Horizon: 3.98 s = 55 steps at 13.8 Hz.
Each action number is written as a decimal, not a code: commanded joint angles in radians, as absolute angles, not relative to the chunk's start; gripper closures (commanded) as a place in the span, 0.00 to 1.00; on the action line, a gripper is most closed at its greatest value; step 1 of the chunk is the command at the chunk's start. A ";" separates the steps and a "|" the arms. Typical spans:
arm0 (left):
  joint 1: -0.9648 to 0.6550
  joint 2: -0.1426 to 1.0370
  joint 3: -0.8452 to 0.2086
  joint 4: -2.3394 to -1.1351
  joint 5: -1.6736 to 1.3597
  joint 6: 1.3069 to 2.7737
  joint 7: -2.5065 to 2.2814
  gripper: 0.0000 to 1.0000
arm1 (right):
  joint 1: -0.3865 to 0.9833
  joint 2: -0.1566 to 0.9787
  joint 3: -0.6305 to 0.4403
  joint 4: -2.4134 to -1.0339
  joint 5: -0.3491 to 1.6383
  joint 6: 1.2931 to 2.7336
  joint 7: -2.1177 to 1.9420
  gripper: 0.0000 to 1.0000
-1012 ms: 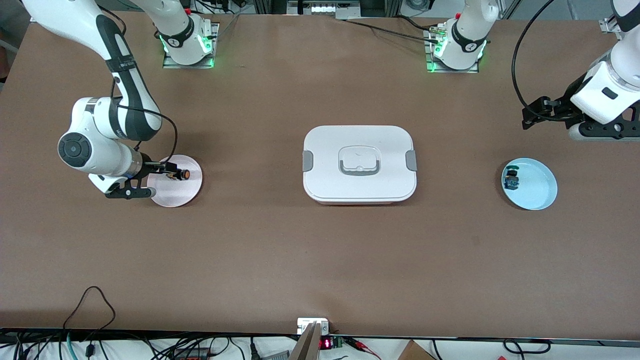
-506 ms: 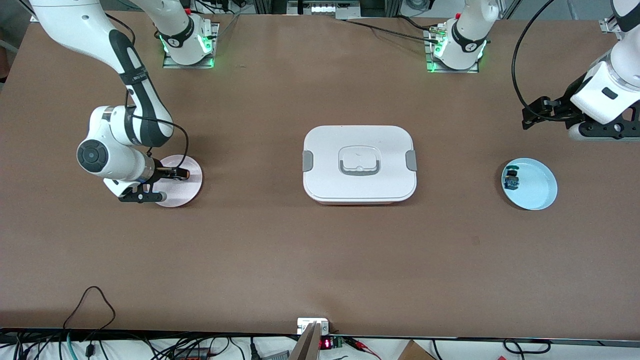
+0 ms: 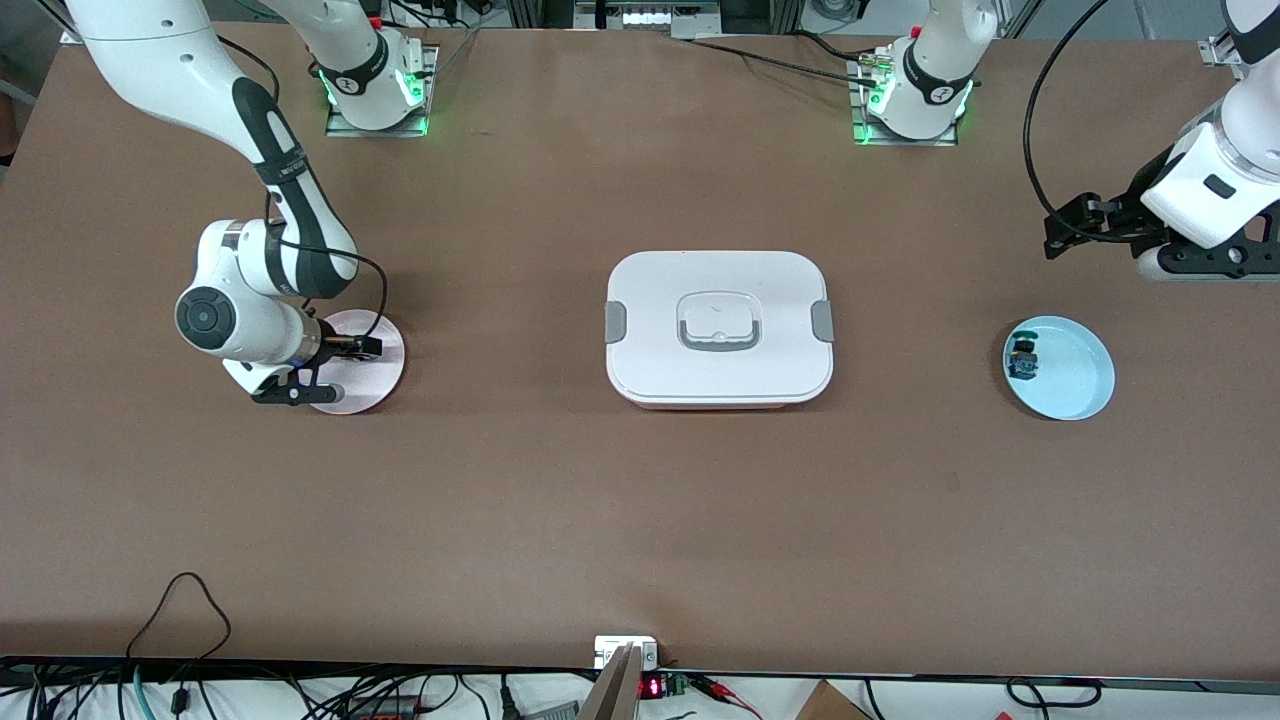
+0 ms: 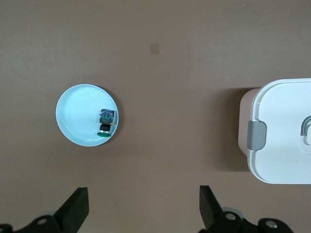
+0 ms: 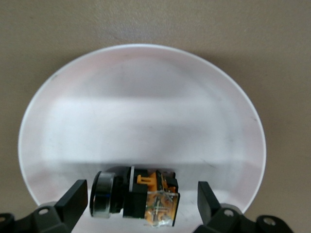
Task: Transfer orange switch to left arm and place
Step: 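Lower the open right gripper over the orange switch on the plate, then close the right gripper on the orange switch and lift it, then carry the switch over the box with the right gripper while the left gripper approaches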
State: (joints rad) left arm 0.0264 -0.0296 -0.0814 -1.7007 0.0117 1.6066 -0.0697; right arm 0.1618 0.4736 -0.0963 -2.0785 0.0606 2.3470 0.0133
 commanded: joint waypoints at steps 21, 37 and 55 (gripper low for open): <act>0.031 -0.018 -0.089 -1.674 0.002 1.586 -0.068 0.00 | 0.170 0.370 -0.091 -2.047 0.061 2.291 -0.002 0.89; 0.020 -0.014 -0.091 -1.672 -0.017 1.494 -0.071 0.00 | 0.169 0.198 0.024 -1.697 0.071 1.945 -0.331 0.97; 0.245 0.156 -0.092 -1.689 -0.764 1.187 -0.055 0.00 | 0.173 0.159 0.144 -1.643 0.872 2.017 -1.208 0.99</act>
State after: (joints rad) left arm 0.2364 0.1515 -0.0752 -1.7015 -0.7273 1.2131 -0.0635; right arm 0.1769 0.1404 0.1374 -1.6644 0.7718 2.0132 -1.0893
